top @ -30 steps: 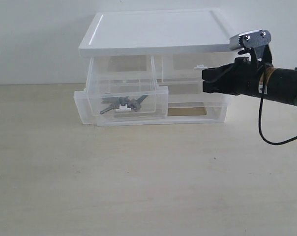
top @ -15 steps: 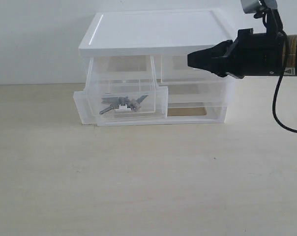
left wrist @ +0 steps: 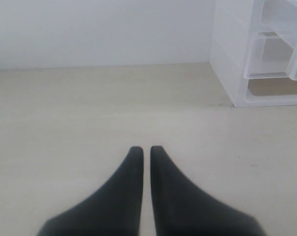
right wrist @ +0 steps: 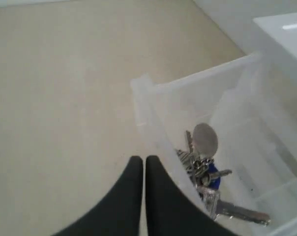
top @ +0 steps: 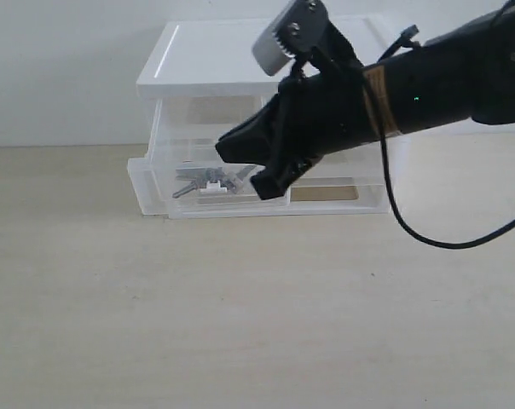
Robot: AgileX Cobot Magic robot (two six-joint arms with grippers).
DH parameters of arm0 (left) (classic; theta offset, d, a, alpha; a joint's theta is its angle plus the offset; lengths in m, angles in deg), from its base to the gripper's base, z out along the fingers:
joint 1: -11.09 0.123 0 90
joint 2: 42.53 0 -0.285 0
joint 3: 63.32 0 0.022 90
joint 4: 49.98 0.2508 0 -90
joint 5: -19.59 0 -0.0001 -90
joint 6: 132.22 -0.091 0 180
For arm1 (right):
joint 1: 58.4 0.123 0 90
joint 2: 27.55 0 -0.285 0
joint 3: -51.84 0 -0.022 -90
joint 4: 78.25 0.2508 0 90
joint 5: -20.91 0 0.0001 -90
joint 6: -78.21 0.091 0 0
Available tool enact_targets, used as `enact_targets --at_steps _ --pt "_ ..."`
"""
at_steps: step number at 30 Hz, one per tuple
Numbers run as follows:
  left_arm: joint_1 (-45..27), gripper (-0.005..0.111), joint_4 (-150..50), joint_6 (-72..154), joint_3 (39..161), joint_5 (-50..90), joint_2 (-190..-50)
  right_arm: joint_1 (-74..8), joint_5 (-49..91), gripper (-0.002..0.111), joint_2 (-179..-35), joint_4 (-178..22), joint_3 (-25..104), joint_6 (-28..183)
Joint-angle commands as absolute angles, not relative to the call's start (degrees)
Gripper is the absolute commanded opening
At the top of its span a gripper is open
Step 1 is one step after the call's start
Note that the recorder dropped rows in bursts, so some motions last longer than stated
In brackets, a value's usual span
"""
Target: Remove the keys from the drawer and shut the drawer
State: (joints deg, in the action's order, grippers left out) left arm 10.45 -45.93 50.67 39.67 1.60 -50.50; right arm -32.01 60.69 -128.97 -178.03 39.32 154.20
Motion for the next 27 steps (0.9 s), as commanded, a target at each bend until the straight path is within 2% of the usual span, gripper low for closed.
enact_targets --at_steps 1,3,4,5,9,12,14,19,21,23,27 --pt "10.6 0.004 -46.0 51.2 39.5 1.5 -50.3 -26.7 51.7 0.024 -128.5 -178.2 42.6 155.5" --pt "10.6 0.004 -46.0 51.2 39.5 1.5 -50.3 -25.0 47.5 0.049 -128.5 -178.2 42.7 155.5" --pt "10.6 0.004 -46.0 51.2 39.5 1.5 -50.3 -23.1 40.6 0.068 -128.5 -178.2 42.7 154.8" --pt "10.6 0.004 -46.0 51.2 39.5 1.5 -50.3 -21.6 34.7 0.074 -128.6 -178.2 42.6 151.6" --pt "10.6 0.004 -46.0 51.2 39.5 1.5 -50.3 -16.0 11.4 0.065 -128.6 -178.2 42.6 149.4" --pt "10.6 0.004 -46.0 51.2 39.5 1.5 -50.3 -12.1 -4.6 0.065 -128.6 -162.5 43.8 137.4" --pt "10.6 0.004 -46.0 51.2 39.5 1.5 -50.3 -10.4 -16.3 0.065 -128.8 -142.0 48.3 115.4" --pt "10.6 0.004 -46.0 51.2 39.5 1.5 -50.3 -10.5 -26.7 0.065 -130.0 -94.7 62.1 72.1" --pt "10.6 0.004 -46.0 51.2 39.5 1.5 -50.3 -10.5 -35.3 0.065 -132.7 -85.9 67.9 58.9" --pt "10.6 0.004 -46.0 51.2 39.5 1.5 -50.3 -10.5 -38.3 0.065 -135.9 -88.1 71.9 56.5" --pt "10.6 0.004 -46.0 51.2 39.5 1.5 -50.3 -10.5 -35.0 0.065 -141.6 -89.4 74.6 52.4"
